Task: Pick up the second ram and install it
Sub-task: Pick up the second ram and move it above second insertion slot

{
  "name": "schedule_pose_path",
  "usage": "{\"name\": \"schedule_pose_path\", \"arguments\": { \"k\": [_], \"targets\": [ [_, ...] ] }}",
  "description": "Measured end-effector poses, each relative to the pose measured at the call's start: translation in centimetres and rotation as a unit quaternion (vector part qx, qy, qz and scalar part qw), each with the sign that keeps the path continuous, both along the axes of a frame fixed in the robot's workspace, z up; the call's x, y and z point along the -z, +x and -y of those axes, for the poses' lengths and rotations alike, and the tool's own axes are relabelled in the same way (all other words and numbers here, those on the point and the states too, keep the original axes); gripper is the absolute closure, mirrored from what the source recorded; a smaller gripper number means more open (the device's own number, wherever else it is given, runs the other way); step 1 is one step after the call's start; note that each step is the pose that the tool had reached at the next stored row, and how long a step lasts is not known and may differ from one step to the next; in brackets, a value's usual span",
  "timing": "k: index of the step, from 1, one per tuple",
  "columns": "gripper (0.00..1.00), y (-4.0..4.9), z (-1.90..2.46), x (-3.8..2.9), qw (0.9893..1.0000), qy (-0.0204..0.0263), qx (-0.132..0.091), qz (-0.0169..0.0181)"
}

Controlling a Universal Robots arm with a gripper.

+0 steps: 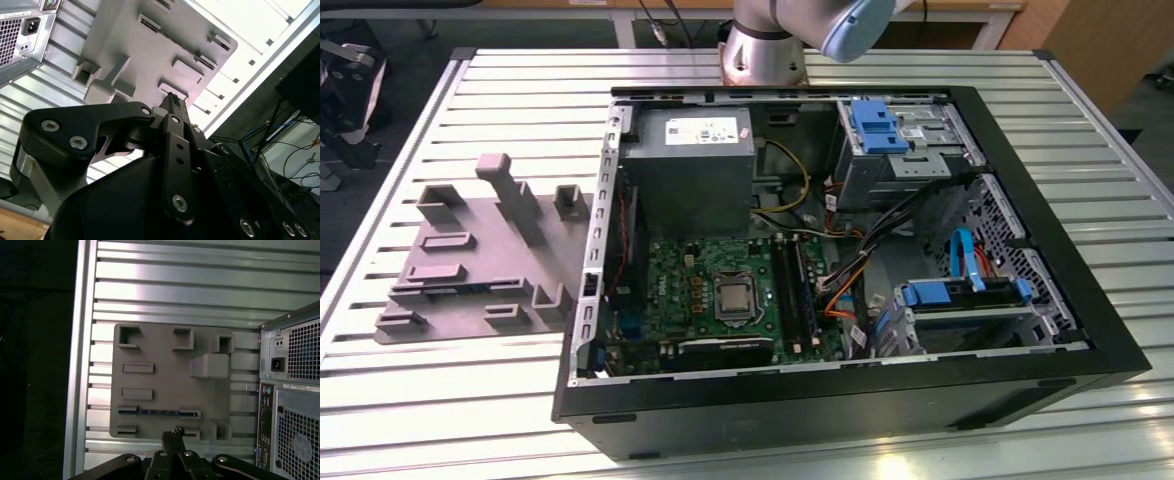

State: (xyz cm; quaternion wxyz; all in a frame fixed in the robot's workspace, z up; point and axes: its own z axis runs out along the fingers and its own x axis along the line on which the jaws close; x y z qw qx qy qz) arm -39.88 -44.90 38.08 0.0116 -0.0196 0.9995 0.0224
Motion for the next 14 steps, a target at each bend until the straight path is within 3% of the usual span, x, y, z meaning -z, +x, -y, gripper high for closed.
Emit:
{"name": "schedule_pose_path", "arguments": {
  "k": [14],
  "targets": [
    [0.89, -0.09, 0.06, 0.0, 0.9989, 0.0, -0.047, 0.0]
  ]
}}
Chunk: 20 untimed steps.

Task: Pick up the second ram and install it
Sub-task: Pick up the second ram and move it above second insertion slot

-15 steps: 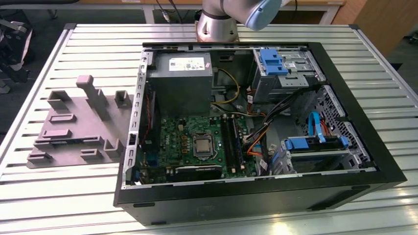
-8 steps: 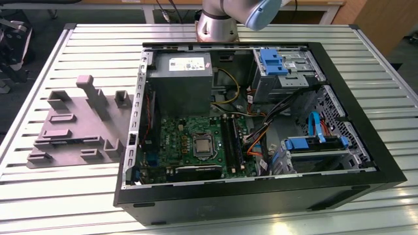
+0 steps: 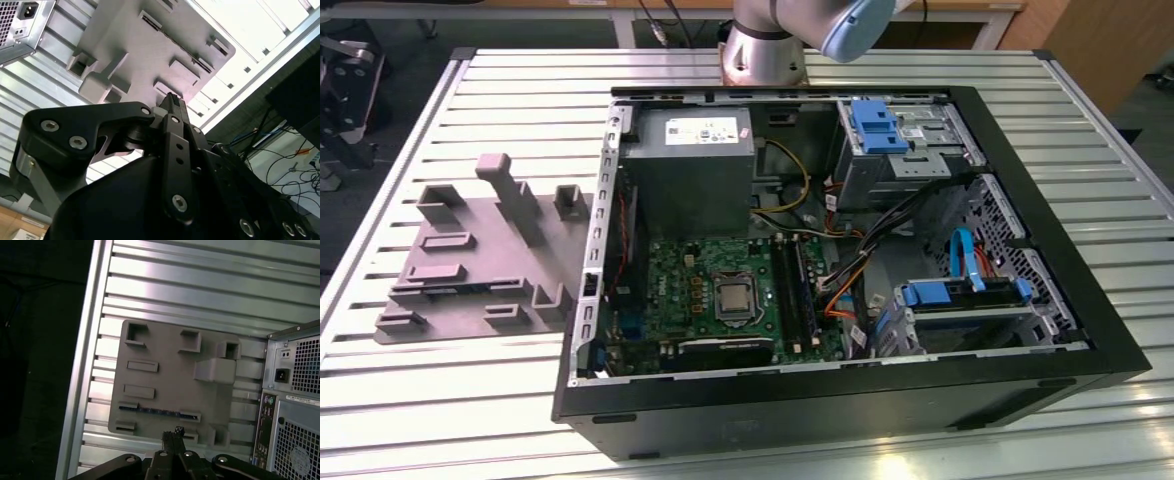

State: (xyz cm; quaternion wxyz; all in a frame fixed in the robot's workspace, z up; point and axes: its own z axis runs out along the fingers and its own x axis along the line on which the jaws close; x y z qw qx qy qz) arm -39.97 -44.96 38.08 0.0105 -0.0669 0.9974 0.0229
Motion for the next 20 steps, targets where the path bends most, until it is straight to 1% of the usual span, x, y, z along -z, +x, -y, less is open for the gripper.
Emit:
{"name": "schedule_pose_path", "arguments": {
  "k": [3, 11, 14, 18, 20],
  "targets": [
    [0.89, -0.01, 0.0, 0.0, 1.0, 0.0, -0.006, 0.0],
    [0.89, -0.01, 0.0, 0.0, 1.0, 0.0, -0.008, 0.0],
    [0.89, -0.02, 0.01, 0.0, 0.9998, 0.0, -0.018, -0.0001],
    [0.89, -0.03, 0.01, 0.0, 0.9994, 0.0, -0.035, 0.0],
    [0.89, -0.04, 0.01, 0.01, 0.9993, 0.0, -0.038, 0.0001]
  ]
}}
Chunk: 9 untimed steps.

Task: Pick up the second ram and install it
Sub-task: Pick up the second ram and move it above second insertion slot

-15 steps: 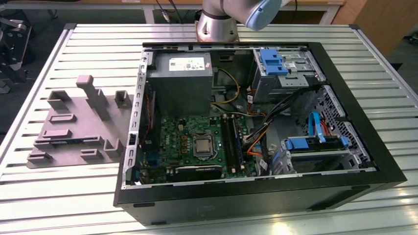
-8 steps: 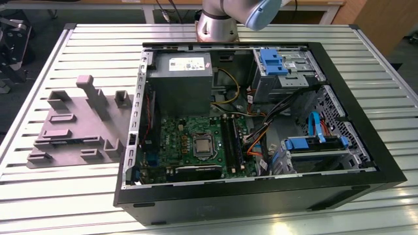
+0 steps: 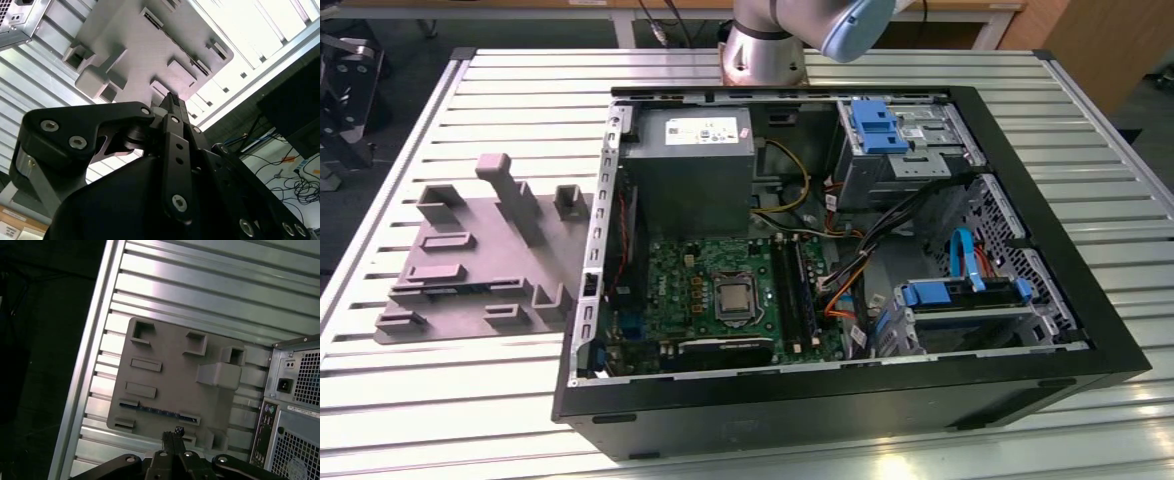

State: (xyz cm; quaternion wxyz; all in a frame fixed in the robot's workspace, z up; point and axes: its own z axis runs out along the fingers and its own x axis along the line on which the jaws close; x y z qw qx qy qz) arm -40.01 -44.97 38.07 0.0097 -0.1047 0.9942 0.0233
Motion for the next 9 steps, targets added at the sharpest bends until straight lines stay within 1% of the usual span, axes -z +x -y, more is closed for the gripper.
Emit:
{"name": "schedule_pose_path", "arguments": {
  "k": [9],
  "targets": [
    [0.89, -0.01, 0.0, -0.01, 1.0, 0.0, 0.0, -0.0001]
  ]
}}
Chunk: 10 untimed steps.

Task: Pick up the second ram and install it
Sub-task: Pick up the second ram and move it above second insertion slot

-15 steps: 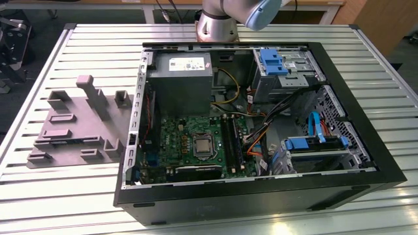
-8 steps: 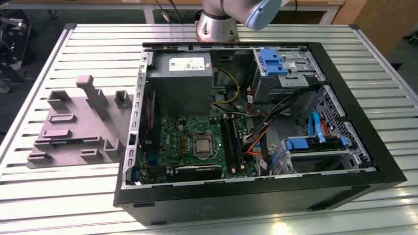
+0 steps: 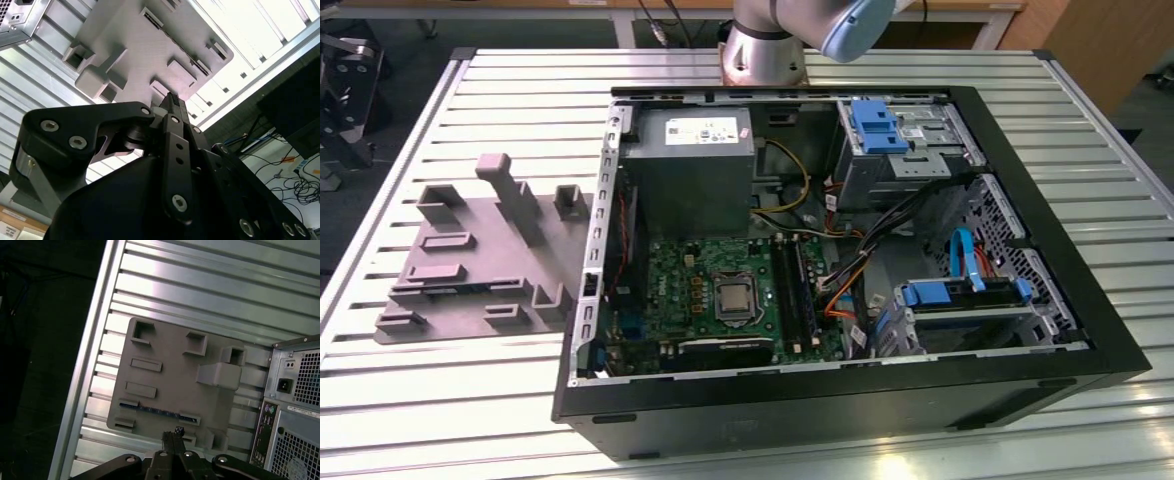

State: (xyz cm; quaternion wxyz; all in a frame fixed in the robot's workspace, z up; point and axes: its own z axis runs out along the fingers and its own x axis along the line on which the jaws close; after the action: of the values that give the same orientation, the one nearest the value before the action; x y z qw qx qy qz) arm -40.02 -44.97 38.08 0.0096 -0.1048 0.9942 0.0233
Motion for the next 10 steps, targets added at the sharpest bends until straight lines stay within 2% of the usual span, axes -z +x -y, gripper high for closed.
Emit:
{"name": "schedule_pose_path", "arguments": {
  "k": [10],
  "targets": [
    [0.89, -0.01, 0.0, 0.0, 0.9999, 0.0, -0.01, 0.0]
  ]
}}
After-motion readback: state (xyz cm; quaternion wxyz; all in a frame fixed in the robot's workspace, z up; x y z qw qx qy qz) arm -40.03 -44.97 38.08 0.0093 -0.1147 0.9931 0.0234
